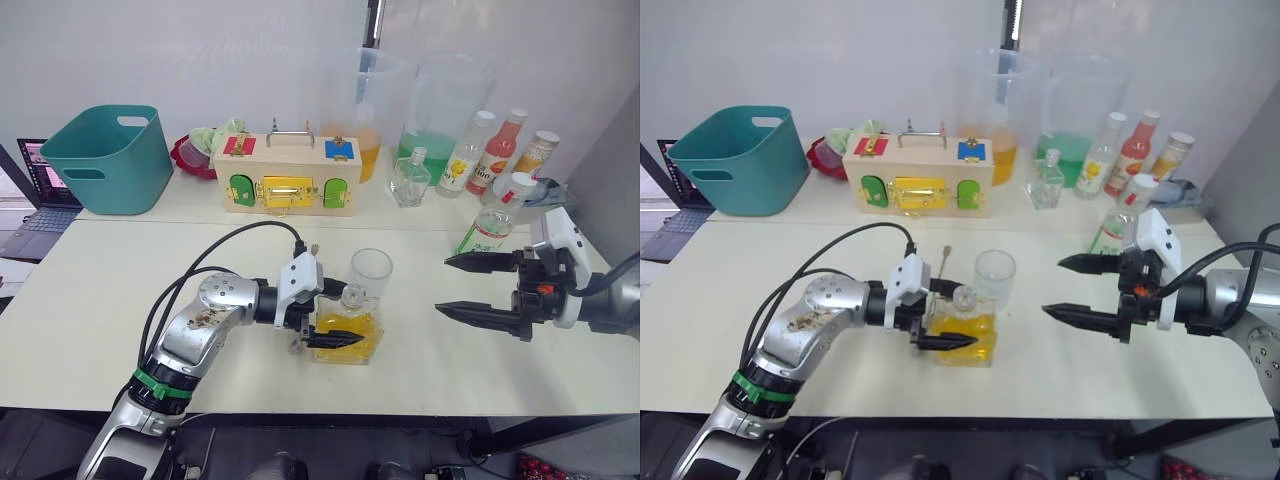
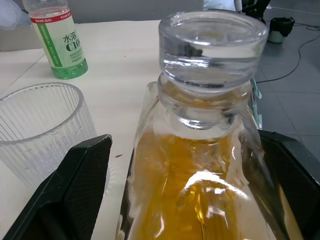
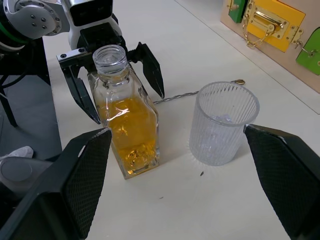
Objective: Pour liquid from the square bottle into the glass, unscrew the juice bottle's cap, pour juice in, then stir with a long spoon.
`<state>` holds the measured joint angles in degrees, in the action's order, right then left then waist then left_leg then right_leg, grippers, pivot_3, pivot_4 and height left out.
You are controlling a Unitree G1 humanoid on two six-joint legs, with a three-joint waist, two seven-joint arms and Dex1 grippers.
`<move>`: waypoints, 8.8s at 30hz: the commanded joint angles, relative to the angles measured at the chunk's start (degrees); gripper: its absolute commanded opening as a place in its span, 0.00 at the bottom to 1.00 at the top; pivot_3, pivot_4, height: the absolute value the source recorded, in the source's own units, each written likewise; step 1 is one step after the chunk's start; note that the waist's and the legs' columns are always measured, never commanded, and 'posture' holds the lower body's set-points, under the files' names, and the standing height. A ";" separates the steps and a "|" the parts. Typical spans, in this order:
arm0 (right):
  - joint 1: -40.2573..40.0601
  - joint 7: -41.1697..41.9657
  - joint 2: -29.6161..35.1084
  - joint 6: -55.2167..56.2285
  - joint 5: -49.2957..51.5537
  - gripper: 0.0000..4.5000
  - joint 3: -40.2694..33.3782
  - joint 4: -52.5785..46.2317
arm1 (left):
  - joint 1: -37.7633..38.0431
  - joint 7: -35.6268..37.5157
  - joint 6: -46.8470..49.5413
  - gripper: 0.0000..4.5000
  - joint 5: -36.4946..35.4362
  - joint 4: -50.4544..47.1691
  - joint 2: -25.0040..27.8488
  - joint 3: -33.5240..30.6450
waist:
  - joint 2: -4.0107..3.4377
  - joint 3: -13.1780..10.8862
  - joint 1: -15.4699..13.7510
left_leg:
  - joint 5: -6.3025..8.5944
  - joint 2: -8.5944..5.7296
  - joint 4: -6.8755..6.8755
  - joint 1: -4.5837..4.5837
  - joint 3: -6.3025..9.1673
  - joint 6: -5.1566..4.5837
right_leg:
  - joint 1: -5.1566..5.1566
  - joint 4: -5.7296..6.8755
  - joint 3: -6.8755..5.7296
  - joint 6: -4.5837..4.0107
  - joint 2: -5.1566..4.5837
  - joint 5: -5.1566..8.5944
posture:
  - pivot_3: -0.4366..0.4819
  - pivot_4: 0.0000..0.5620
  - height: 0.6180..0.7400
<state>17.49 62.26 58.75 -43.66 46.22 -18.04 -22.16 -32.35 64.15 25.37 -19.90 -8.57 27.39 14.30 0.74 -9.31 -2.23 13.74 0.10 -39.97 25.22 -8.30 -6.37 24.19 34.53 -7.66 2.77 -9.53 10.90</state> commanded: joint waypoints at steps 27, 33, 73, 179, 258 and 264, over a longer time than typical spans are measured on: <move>13.05 -14.47 -17.05 -2.20 0.17 1.00 18.89 -9.85 | 1.16 1.69 -4.40 0.62 -1.31 -1.88 -0.29 0.29 | 0.00 0.00 0.07 | 0.21 -0.09 -0.11 0.01 0.00 0.39 | 0.09 0.35 0.00 0.01 -0.01 0.01 | 0.48 0.27 1.00; 12.94 -14.87 -17.97 -1.56 -1.48 1.00 20.49 -9.77 | 0.91 1.94 -4.27 0.62 -1.27 -1.63 -0.42 0.36 | 0.00 0.00 0.11 | 0.20 -0.10 -0.10 0.01 -0.01 0.37 | 0.09 0.36 0.00 0.01 0.03 0.02 | 0.48 0.27 1.00; 15.98 -12.17 -22.89 1.21 -1.81 0.24 17.98 -9.58 | 0.25 4.28 -3.50 0.62 0.14 -0.01 0.08 2.47 | -0.02 0.01 0.23 | 0.21 -0.12 -0.10 0.00 -0.01 0.41 | 0.11 0.38 0.01 0.03 0.05 0.04 | 0.48 0.27 1.00; -1.78 13.47 -0.34 6.89 2.50 0.99 -5.31 14.72 | 8.83 -5.64 4.81 0.62 -7.39 -13.98 3.43 -6.44 | -1.13 0.08 1.12 | 0.07 -0.17 0.03 -0.20 -0.07 -0.15 | -0.01 0.35 0.67 0.26 -0.02 0.26 | 0.48 0.27 1.00; -7.31 -9.48 -8.80 5.24 0.94 0.99 -1.92 -4.86 | -26.43 -35.37 -37.80 0.62 38.24 34.40 -6.79 3.52 | -0.15 -0.46 -0.15 | 0.01 -0.22 -0.17 0.17 -0.09 -0.28 | 0.21 0.40 0.55 0.26 0.06 0.24 | 0.48 0.27 1.00; -6.79 -10.50 -8.93 4.22 1.65 0.99 -1.26 -5.14 | -26.93 -38.16 -41.74 0.62 40.89 36.85 -7.41 4.27 | -0.15 -0.46 -0.12 | 0.03 -0.22 -0.20 0.19 -0.09 -0.31 | 0.23 0.41 0.55 0.26 0.06 0.24 | 0.48 0.27 1.00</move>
<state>9.99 52.12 49.82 -39.44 46.39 -18.52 -25.49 -55.84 29.06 -12.77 20.62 31.46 20.34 19.75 0.59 -9.77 -2.35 13.78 -0.12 -40.19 25.42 -8.39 -6.70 24.41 34.94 -7.11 3.04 -9.47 11.14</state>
